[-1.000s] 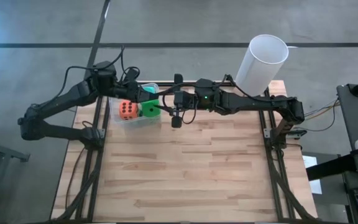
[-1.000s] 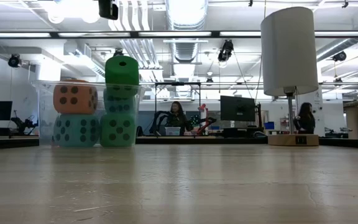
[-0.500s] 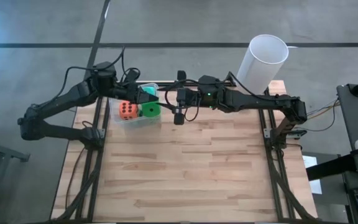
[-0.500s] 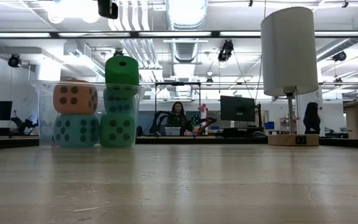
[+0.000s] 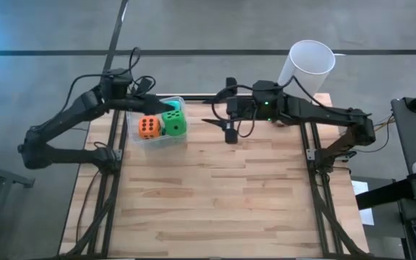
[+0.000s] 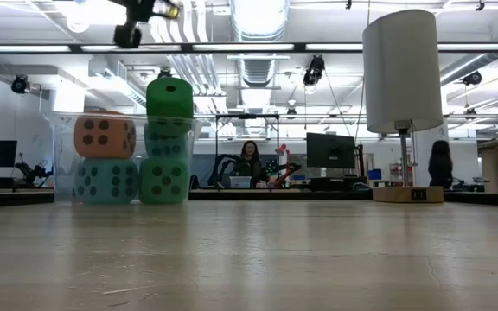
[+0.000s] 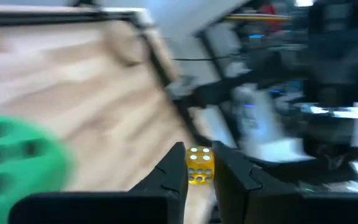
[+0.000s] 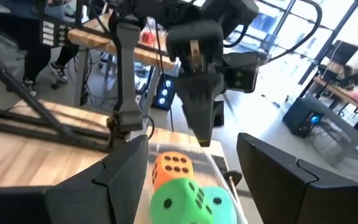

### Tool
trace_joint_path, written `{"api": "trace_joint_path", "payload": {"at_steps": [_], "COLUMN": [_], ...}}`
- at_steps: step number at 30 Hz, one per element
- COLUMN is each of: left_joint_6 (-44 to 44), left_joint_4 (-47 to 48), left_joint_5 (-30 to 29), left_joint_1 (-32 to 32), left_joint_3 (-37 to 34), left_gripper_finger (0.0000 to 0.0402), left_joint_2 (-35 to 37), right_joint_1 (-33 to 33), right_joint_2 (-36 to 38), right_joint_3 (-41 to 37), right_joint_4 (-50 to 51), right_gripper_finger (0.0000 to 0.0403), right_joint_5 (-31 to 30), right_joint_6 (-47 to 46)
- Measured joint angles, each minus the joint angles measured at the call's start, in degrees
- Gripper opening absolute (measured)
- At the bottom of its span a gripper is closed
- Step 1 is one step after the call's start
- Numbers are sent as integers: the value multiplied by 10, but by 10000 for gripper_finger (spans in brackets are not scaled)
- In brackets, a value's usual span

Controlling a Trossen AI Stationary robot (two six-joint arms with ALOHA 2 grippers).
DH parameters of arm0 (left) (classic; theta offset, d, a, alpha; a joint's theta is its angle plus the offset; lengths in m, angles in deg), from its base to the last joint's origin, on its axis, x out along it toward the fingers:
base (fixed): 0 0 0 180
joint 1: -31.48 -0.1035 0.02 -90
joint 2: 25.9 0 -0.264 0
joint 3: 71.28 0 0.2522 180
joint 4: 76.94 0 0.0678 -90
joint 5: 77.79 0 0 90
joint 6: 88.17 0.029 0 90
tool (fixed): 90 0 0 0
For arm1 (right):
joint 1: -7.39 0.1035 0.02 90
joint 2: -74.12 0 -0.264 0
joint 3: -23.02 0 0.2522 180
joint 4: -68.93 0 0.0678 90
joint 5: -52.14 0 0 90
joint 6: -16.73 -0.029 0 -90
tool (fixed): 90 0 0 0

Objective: Pick & Place Dice
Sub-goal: Put the small yellow dice into the transparent bin

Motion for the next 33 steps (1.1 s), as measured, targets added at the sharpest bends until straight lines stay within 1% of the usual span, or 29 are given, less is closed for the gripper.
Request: {"api": "trace_joint_path", "payload": {"at_steps": [4,9,19,23,26,30,31,33], "left_joint_6": [50,74,47,32,31,24,25,31], "left_joint_4": [84,174,353,387,387,386,386,384], "left_joint_5": [-71,-170,-381,-464,-487,-500,-502,-511], "left_joint_1": [-11,-12,-12,-12,-13,-13,-13,-17], "left_joint_3": [0,0,-1,-3,-5,-12,-12,-12], "left_gripper_finger": [54,54,54,54,54,54,58,80], "left_joint_2": [2,7,20,1,-17,-47,-54,-67], "right_joint_1": [0,0,0,0,0,0,0,0], "right_joint_2": [11,11,11,11,11,11,11,11], "right_joint_3": [0,0,-1,-1,-1,-1,-1,-1], "right_joint_4": [31,44,59,59,59,59,59,58], "right_gripper_finger": [241,236,243,244,241,236,235,236], "right_joint_5": [-1,-2,-1,-1,-1,-1,-1,-1], "right_joint_6": [-4,-28,-43,-43,-43,-43,-43,-43]}}
